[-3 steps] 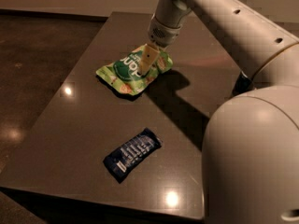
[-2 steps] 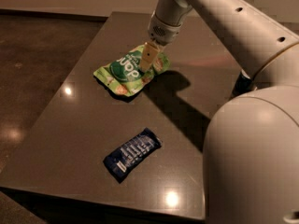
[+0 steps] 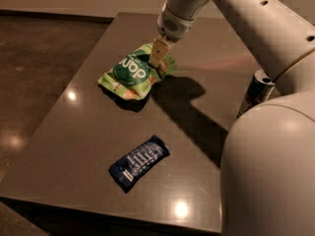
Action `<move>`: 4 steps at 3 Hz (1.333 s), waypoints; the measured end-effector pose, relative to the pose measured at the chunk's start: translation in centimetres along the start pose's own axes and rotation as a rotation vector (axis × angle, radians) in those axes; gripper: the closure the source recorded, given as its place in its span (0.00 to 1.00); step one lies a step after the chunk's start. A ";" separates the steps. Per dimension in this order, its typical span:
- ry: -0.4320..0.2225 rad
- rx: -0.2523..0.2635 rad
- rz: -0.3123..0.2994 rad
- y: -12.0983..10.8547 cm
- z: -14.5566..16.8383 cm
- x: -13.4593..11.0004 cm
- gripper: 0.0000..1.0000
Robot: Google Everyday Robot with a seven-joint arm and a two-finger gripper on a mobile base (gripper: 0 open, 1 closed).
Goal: Pick green rice chip bag
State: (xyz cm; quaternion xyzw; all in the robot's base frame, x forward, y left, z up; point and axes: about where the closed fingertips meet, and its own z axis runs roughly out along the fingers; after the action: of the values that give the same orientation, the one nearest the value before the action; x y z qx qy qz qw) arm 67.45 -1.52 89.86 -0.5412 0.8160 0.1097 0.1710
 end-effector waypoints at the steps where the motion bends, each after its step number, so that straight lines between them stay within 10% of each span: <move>1: -0.063 -0.034 -0.046 1.2 -2.5 -0.8 1.00; 4: -0.225 -0.097 -0.175 4.0 -9.5 -3.1 1.00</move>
Offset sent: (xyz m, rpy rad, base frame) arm -0.0457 -0.0039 0.0996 0.1932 -0.0386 0.2047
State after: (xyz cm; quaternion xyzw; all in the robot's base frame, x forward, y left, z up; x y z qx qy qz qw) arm 63.37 -0.79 99.82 -0.6021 0.7352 0.1935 0.2441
